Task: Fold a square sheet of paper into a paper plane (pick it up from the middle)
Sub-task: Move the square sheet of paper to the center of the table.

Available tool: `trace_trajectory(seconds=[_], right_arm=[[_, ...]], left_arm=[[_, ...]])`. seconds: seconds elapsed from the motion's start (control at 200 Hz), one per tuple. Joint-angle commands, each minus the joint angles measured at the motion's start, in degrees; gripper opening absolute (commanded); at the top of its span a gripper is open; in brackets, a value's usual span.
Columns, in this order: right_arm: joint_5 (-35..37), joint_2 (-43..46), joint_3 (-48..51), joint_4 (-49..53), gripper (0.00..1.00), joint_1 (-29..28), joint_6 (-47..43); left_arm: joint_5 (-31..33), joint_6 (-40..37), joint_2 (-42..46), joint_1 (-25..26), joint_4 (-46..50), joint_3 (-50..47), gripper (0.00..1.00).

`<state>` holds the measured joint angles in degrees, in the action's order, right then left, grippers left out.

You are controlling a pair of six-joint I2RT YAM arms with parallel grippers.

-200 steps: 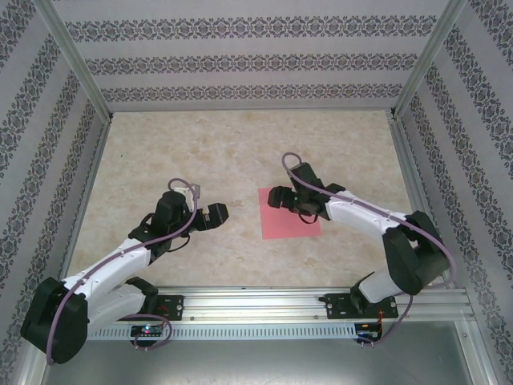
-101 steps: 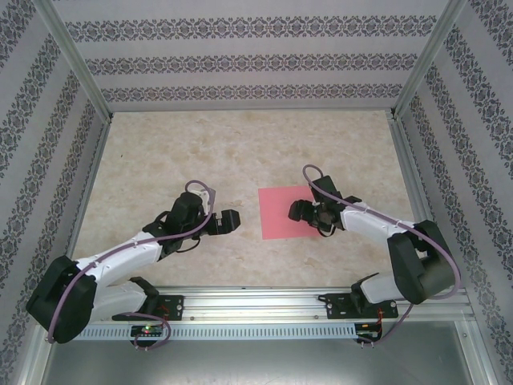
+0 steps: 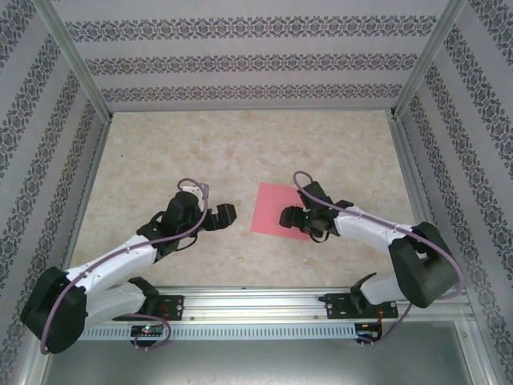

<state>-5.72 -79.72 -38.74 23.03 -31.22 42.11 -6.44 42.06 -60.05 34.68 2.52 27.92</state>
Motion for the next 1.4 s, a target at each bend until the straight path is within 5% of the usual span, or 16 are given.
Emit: trace_trajectory(seconds=[0.0,0.235,0.704,0.979,1.394], right_arm=[[7.0,1.9,-7.3,8.0,0.81,-0.7,-2.8],[14.1,-8.0,-20.8,18.6,0.86,-3.0,-4.5],[5.7,-28.0,-32.6,14.8,0.77,-4.2,-9.1],[-0.2,-32.6,-34.7,15.2,0.75,-6.1,-17.7],[0.2,-31.2,-36.8,20.0,0.7,-8.0,-34.8]], left_arm=[[5.8,-1.6,4.4,0.8,1.5,-0.3,1.0],[11.8,-2.0,10.0,0.1,2.2,-1.9,1.0],[11.4,-5.2,3.7,-0.9,4.9,1.4,1.0],[11.4,-5.2,0.4,-1.5,5.3,3.1,1.0],[10.8,-4.9,-2.8,-1.8,5.4,4.5,1.0]])
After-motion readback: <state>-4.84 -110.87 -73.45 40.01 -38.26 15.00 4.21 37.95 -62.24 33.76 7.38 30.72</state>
